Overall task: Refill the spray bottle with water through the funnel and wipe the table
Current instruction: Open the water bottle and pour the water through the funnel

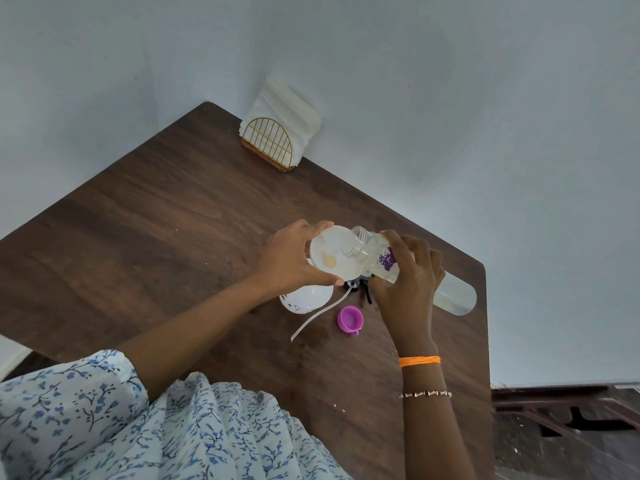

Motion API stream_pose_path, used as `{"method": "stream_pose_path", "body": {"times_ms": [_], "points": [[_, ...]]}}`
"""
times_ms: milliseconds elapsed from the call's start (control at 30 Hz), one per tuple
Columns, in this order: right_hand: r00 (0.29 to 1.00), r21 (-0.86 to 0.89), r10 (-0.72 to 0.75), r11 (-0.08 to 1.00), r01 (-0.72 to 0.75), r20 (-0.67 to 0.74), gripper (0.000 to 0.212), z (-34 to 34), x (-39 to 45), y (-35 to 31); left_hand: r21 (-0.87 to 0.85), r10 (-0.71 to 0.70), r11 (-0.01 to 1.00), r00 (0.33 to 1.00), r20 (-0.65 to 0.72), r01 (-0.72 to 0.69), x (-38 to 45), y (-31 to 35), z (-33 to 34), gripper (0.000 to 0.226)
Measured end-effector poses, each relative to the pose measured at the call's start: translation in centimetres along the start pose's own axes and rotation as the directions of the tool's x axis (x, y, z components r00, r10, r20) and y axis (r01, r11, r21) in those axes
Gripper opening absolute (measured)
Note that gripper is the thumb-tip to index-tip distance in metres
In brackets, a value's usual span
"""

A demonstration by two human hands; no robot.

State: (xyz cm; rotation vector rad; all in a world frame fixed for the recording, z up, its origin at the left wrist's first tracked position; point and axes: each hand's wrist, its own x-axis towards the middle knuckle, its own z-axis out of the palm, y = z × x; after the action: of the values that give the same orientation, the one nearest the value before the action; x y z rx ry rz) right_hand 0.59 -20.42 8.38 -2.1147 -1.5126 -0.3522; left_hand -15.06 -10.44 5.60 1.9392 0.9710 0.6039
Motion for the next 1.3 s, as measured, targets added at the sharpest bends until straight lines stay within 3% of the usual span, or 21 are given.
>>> {"method": "stream_pose_path", "body": {"times_ms": [1300], "points": [[1.0, 0.002, 0.015, 1.0, -0.015, -0.002, 0.066, -0.28, -0.02, 0.09, 0.01, -0.005, 1.0, 1.0, -0.002, 0.005, 0.0, 0.26, -0.06, 0.09]]}}
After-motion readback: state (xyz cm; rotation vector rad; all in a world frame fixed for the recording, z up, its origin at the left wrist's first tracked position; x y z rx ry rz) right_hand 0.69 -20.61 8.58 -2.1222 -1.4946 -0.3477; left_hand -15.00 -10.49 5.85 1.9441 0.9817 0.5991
